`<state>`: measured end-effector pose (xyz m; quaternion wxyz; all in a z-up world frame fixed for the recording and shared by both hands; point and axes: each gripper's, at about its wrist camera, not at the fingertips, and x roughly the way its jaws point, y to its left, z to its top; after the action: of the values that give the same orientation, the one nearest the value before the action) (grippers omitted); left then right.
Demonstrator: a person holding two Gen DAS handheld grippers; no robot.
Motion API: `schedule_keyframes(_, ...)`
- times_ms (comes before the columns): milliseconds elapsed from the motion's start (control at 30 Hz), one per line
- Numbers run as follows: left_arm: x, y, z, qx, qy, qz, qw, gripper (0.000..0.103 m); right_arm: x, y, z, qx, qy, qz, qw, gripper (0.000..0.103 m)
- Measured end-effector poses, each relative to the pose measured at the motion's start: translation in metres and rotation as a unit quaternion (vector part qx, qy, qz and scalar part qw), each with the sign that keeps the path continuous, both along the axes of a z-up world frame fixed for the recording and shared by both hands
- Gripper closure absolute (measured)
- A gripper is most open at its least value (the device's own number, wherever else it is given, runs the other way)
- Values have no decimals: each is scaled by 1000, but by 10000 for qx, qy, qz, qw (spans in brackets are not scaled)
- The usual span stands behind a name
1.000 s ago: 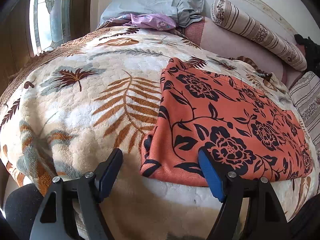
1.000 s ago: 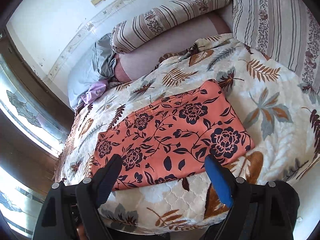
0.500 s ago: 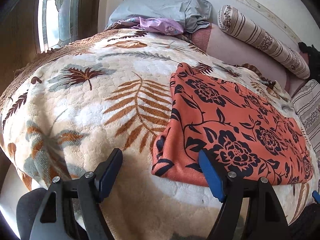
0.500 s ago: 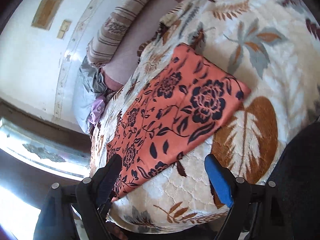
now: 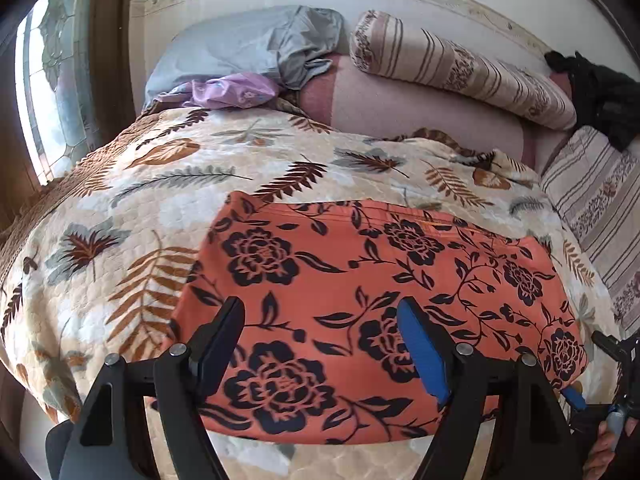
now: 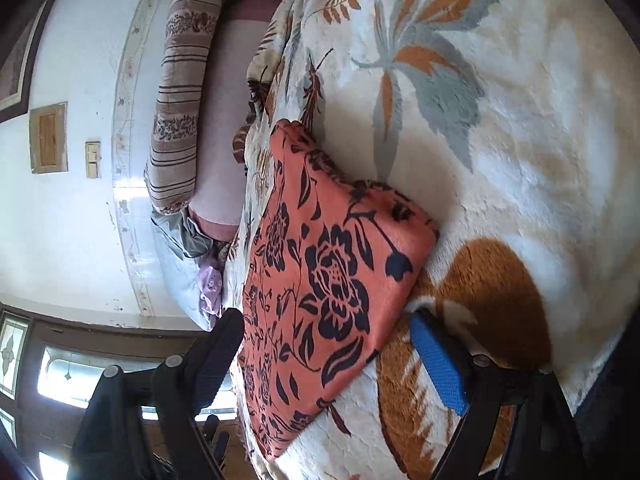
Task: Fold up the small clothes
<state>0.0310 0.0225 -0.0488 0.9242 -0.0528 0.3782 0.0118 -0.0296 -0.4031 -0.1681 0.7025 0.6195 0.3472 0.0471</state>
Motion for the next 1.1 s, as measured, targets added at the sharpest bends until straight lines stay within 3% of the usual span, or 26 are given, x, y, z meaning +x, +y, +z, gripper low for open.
schedule_keyframes(200, 24, -37, -22, 82, 611, -163, 9980, 24, 18, -8, 3, -85, 16, -67, 9999, 15)
schedule_keyframes(467, 38, -34, -50, 73, 1247, -6, 9922, 24, 20, 1, 10, -497, 42, 26, 9988, 16)
schedule_keyframes(700, 44, -25, -40, -59, 1120, 61, 9937, 24, 26, 6, 16, -761, 210, 114, 9968, 15)
schedule_keyframes(833, 54, -23, -59, 70, 1475, 74, 9890, 24, 28, 9, 16, -914, 233, 169, 9954, 15)
schedule_keyframes(1100, 54, -23, -58, 62, 1497, 74, 9887, 24, 31, 12, 19, -1079, 327, 254, 9933, 15)
